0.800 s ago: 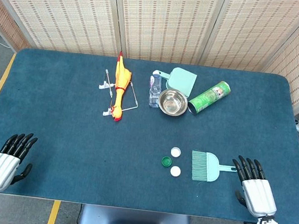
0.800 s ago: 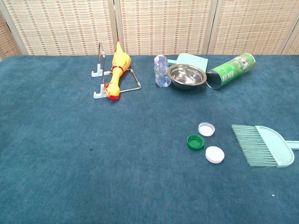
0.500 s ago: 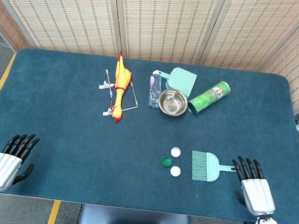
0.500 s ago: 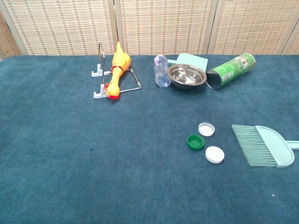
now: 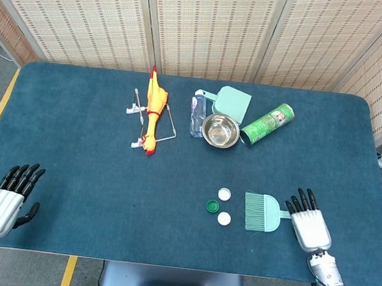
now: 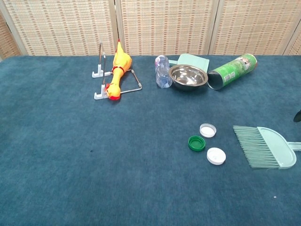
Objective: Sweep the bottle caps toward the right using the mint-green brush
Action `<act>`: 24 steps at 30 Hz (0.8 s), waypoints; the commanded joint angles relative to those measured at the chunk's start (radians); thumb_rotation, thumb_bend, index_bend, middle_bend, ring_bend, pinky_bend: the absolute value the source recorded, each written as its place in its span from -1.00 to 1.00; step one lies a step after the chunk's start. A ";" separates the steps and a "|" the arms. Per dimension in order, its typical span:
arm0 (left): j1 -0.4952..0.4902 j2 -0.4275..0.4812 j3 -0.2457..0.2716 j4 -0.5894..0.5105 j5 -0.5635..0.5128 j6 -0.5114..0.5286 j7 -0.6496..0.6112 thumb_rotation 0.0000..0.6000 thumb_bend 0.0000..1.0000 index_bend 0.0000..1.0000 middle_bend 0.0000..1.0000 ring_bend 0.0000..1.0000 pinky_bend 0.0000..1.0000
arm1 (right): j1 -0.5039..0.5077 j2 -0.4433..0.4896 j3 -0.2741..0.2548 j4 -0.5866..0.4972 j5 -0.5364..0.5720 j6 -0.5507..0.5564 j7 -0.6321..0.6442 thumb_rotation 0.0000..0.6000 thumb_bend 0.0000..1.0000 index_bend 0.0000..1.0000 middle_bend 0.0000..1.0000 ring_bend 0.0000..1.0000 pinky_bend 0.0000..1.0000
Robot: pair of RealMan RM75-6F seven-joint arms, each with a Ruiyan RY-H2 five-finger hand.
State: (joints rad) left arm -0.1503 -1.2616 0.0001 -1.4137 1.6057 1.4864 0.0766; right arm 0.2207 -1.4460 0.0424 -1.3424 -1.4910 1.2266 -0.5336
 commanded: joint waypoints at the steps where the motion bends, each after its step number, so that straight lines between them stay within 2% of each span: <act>1: -0.004 -0.004 -0.008 0.009 -0.019 -0.016 -0.001 1.00 -0.16 -1.00 -1.00 -1.00 -0.83 | 0.028 -0.052 0.011 0.075 0.027 -0.038 0.015 1.00 -0.61 -0.43 -0.54 -0.98 -1.00; 12: -0.005 -0.010 -0.018 0.019 -0.052 -0.032 0.017 1.00 -0.15 -1.00 -1.00 -1.00 -0.83 | 0.051 -0.115 0.026 0.187 0.084 -0.071 0.028 1.00 -0.61 -0.27 -0.42 -0.88 -0.93; 24: -0.008 -0.007 -0.017 0.015 -0.059 -0.040 0.012 1.00 -0.15 -1.00 -1.00 -1.00 -0.83 | 0.064 -0.127 0.012 0.172 0.098 -0.086 0.022 1.00 -0.61 -0.19 -0.36 -0.84 -0.93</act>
State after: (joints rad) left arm -0.1584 -1.2682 -0.0173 -1.3985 1.5471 1.4459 0.0882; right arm 0.2833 -1.5718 0.0551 -1.1686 -1.3959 1.1419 -0.5100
